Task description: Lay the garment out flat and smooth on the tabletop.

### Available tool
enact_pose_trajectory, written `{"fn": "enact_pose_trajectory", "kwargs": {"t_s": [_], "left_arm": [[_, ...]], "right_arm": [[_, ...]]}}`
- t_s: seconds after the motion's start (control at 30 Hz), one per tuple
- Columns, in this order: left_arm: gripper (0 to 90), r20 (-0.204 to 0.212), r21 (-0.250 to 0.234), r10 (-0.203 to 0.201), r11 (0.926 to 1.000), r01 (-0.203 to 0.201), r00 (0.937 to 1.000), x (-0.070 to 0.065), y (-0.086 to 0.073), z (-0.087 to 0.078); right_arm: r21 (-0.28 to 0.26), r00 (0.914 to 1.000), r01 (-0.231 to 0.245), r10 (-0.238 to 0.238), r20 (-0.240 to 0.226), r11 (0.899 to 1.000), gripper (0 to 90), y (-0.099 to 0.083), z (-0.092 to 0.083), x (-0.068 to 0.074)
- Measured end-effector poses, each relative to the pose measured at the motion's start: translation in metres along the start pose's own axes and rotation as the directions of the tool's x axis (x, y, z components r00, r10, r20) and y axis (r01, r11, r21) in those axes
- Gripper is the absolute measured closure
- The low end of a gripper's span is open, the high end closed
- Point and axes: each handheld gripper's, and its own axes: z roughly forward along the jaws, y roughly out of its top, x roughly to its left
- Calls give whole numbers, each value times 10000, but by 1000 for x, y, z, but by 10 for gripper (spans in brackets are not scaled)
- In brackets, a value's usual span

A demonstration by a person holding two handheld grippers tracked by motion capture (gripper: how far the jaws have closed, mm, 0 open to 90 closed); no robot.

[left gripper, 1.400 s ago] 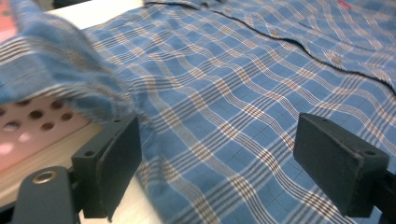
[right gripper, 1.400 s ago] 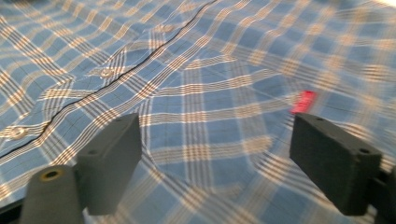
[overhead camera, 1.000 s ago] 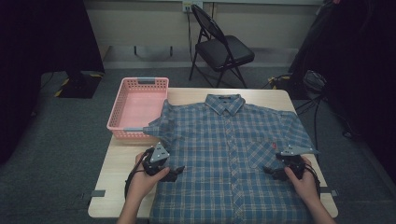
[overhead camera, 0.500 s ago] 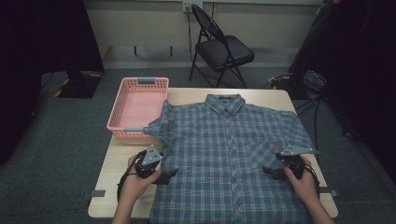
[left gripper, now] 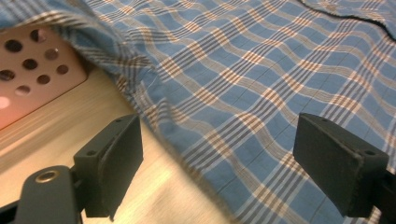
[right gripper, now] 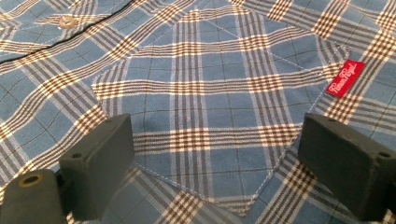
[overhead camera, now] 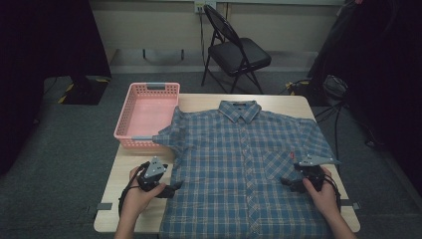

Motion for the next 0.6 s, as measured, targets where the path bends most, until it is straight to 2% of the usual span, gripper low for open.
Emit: {"fn": "enact_pose_trajectory", "kwargs": {"t_s": [0.6], "left_arm": [[157, -272, 392, -254, 9989, 264, 9993, 16, -19, 0]], "right_arm": [[-4, 10000, 9, -9, 2, 10000, 97, 0, 0, 0]]}}
